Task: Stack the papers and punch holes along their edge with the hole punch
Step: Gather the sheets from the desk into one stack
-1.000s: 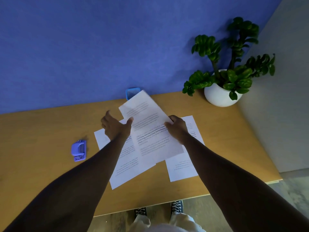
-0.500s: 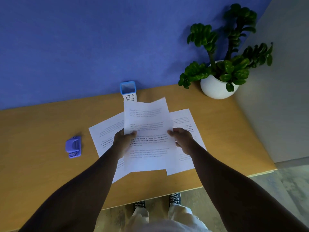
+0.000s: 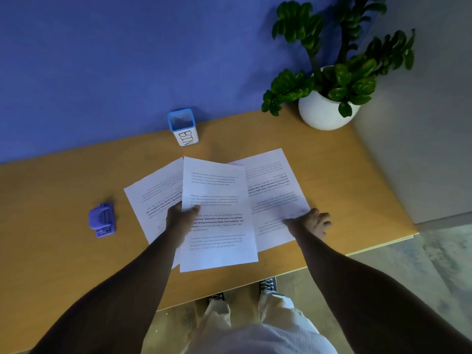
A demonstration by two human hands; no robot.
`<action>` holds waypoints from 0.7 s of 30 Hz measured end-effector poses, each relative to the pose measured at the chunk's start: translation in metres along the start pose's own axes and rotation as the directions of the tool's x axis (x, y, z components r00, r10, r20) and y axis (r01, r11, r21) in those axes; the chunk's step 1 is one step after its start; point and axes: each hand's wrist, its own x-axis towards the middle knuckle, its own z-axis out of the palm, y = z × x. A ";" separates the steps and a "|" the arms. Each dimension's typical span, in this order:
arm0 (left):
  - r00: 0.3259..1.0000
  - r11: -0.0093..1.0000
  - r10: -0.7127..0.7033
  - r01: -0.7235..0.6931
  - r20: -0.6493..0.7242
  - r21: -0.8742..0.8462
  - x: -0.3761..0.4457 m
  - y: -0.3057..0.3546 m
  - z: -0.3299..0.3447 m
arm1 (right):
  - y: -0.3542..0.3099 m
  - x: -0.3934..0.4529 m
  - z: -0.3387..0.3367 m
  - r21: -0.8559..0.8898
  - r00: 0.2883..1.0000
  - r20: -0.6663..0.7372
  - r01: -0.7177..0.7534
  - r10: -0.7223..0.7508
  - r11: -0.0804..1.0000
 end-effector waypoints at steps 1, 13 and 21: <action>1.000 1.000 -0.004 0.004 -0.007 -0.001 0.000 -0.002 0.001 | 0.001 0.002 0.000 -0.014 1.000 0.015 0.016 -0.016 1.000; 0.997 0.999 -0.024 0.026 -0.075 0.026 0.009 -0.005 -0.008 | 0.004 0.015 -0.004 0.515 0.977 0.184 0.000 -0.110 0.857; 0.994 0.997 -0.022 0.029 -0.104 0.067 0.014 0.001 -0.017 | -0.012 0.003 -0.002 0.868 0.886 0.450 -0.404 -0.112 0.290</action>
